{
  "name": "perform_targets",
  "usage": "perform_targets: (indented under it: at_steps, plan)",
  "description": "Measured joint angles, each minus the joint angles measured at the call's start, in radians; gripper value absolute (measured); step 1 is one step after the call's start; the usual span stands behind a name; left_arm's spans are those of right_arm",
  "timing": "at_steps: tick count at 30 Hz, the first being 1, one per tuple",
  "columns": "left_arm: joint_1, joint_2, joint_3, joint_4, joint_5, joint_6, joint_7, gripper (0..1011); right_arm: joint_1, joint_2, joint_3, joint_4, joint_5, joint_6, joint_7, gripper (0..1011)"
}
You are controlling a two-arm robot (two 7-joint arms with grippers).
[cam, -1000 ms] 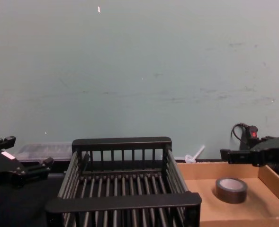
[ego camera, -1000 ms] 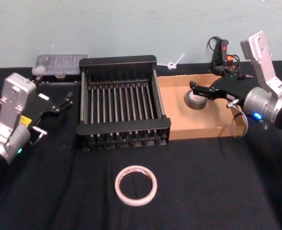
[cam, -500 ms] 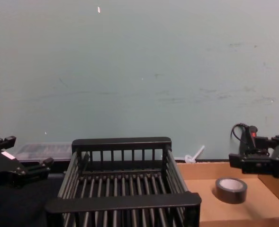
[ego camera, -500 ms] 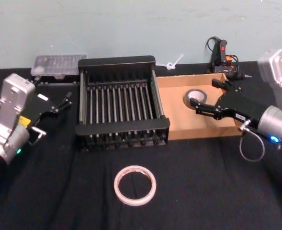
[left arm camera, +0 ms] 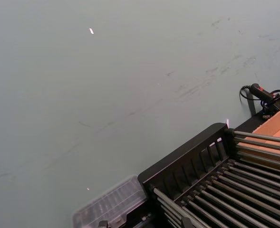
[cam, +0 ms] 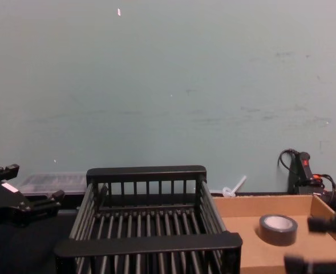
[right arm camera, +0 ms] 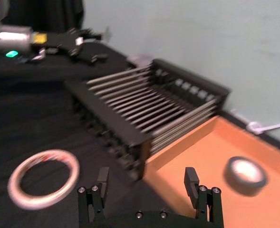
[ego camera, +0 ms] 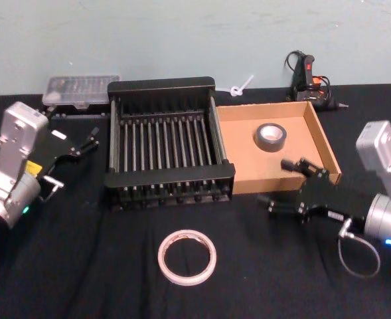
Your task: Pick up the white tape and place it into the black box , Pick up the silver tape and place it into the brown box.
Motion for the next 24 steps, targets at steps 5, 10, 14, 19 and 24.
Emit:
perform_targets:
  at_steps: [5,10,14,19,24]
  plan:
    - [0.0,0.0,0.0,0.0,0.0,0.0,0.0,1001,-0.006,0.015,-0.039,-0.001,0.002,0.006,0.024,1002]
    - [0.0,0.0,0.0,0.0,0.0,0.0,0.0,1001,0.006,0.014,-0.07,0.014,0.003,0.009,0.037,1003]
    - [0.0,0.0,0.0,0.0,0.0,0.0,0.0,1001,0.032,0.004,-0.097,0.034,0.002,0.01,0.049,1002]
    - [0.0,0.0,0.0,0.0,0.0,0.0,0.0,1001,0.072,-0.016,-0.133,0.067,-0.003,0.01,0.063,1002]
    - [0.0,0.0,0.0,0.0,0.0,0.0,0.0,1001,0.117,-0.043,-0.171,0.108,-0.014,0.01,0.078,1002]
